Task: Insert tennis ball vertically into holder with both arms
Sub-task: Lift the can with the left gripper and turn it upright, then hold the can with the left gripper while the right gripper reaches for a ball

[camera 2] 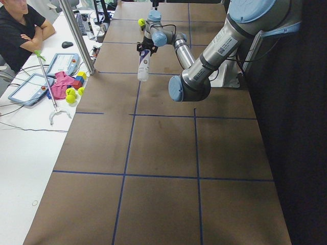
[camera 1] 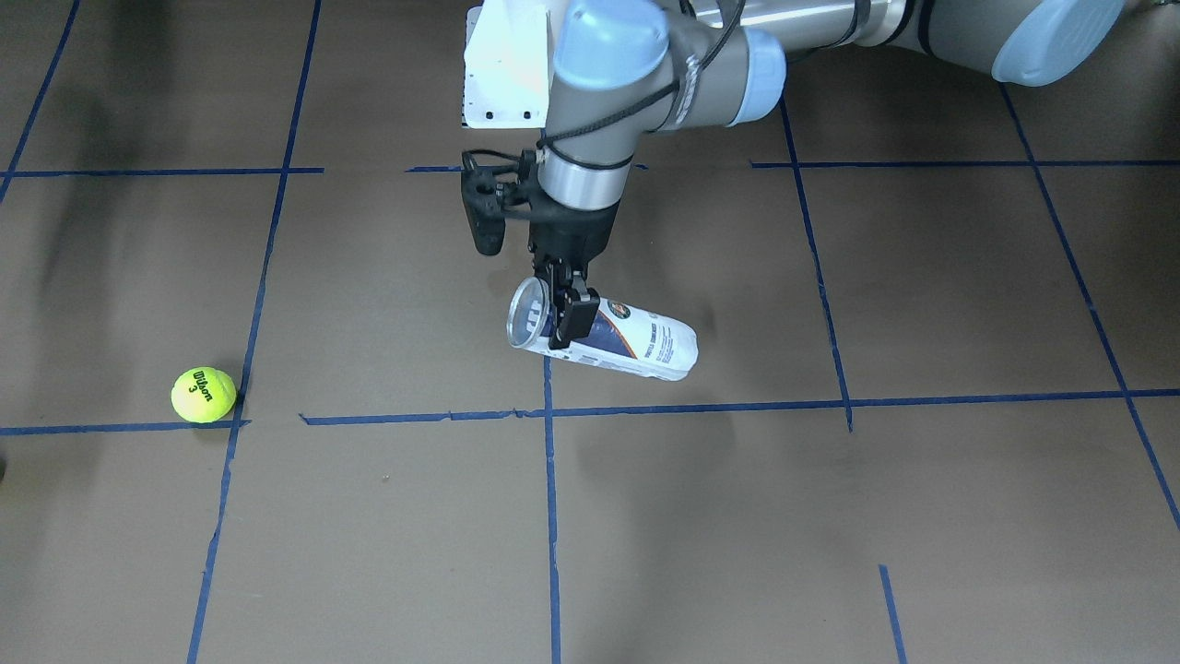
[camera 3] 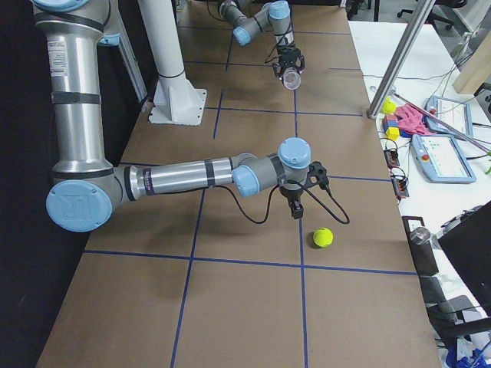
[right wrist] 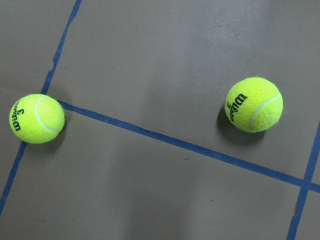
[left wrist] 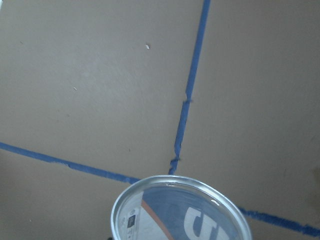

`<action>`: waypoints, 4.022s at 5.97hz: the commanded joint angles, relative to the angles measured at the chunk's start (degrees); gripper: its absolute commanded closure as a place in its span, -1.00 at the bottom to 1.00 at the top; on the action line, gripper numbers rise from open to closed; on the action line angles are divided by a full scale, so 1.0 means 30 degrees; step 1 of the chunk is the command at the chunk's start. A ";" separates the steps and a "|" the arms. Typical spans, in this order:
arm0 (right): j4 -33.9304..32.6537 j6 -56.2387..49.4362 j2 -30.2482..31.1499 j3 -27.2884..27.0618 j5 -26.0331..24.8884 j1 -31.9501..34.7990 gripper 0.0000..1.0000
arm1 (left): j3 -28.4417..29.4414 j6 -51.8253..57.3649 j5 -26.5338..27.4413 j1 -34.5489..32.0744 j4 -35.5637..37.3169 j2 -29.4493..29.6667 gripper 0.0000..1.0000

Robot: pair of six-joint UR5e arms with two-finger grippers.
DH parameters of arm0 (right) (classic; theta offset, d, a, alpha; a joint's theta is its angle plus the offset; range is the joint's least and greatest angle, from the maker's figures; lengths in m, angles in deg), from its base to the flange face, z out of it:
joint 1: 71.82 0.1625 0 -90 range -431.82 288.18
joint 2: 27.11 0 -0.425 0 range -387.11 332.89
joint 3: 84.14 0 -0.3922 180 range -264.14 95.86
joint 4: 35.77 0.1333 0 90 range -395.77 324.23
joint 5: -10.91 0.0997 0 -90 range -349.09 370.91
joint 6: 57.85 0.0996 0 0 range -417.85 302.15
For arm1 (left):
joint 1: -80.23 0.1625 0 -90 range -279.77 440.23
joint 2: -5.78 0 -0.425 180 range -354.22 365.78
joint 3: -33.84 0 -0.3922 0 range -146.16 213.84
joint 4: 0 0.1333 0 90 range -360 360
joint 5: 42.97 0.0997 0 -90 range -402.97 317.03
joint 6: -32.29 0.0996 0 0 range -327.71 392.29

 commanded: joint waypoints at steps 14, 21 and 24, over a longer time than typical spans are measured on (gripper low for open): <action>-0.0043 0.7566 -0.1913 -0.2101 -0.3861 -0.3142 -1.00 | 0.3514 -0.9440 0.1172 0.2583 -2.5241 -0.5437 -0.50; -0.0014 1.0408 -0.3935 -0.1016 -0.5420 -0.5634 -1.00 | 0.2987 -0.9595 0.1143 0.2643 -2.5270 -0.6084 -0.77; 0.0015 1.0438 -0.3935 -0.0550 -0.6323 -0.6422 -1.00 | 0.2987 -0.9595 0.1143 0.2613 -2.5270 -0.6114 -0.77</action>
